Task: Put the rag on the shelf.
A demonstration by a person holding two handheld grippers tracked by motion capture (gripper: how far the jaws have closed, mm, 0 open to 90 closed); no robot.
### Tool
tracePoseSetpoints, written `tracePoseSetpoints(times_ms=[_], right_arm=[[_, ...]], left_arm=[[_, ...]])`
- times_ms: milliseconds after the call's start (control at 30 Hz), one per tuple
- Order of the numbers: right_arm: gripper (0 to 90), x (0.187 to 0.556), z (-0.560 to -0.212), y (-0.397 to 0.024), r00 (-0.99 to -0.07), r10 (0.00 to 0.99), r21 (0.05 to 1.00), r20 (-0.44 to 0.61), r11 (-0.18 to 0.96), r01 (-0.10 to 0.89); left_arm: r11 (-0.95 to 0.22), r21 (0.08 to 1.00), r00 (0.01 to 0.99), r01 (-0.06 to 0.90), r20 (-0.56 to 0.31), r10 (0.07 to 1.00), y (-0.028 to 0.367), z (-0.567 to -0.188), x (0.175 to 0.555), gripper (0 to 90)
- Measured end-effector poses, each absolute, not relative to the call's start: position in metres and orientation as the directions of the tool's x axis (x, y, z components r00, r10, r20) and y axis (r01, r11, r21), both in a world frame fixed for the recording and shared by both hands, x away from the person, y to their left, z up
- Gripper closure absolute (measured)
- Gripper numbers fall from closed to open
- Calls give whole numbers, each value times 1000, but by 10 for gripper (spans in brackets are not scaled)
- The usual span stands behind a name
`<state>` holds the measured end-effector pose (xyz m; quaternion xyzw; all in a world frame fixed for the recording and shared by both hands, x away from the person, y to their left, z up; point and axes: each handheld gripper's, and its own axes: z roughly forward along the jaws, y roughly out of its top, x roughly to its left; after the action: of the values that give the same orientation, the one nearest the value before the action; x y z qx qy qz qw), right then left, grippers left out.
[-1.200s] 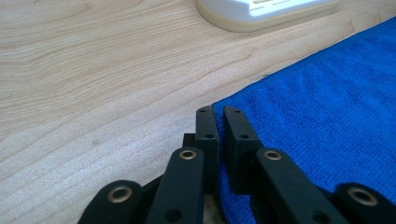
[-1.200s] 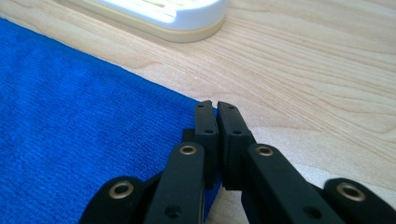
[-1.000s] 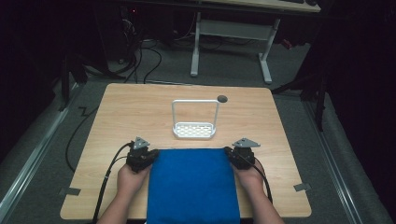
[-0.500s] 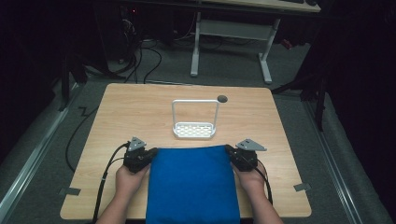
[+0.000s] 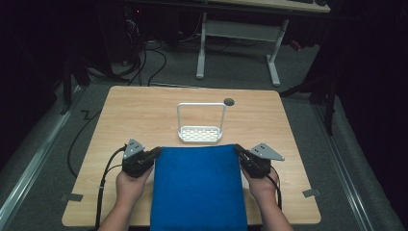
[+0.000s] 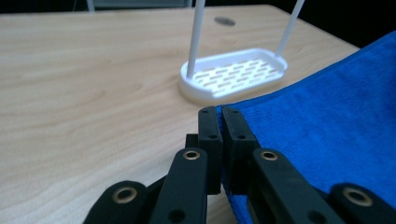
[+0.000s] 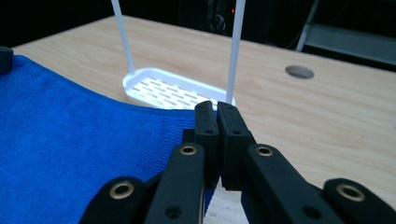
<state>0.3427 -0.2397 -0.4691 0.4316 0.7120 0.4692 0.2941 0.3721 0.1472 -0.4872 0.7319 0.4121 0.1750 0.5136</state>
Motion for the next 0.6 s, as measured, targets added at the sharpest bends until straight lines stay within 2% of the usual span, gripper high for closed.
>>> tracePoseSetpoints(times_ms=[600], right_arm=[[884, 322, -423, -244, -437, 899, 977, -37, 125, 175]], left_arm=[[-57, 965, 618, 255, -117, 777, 149, -434, 348, 878]])
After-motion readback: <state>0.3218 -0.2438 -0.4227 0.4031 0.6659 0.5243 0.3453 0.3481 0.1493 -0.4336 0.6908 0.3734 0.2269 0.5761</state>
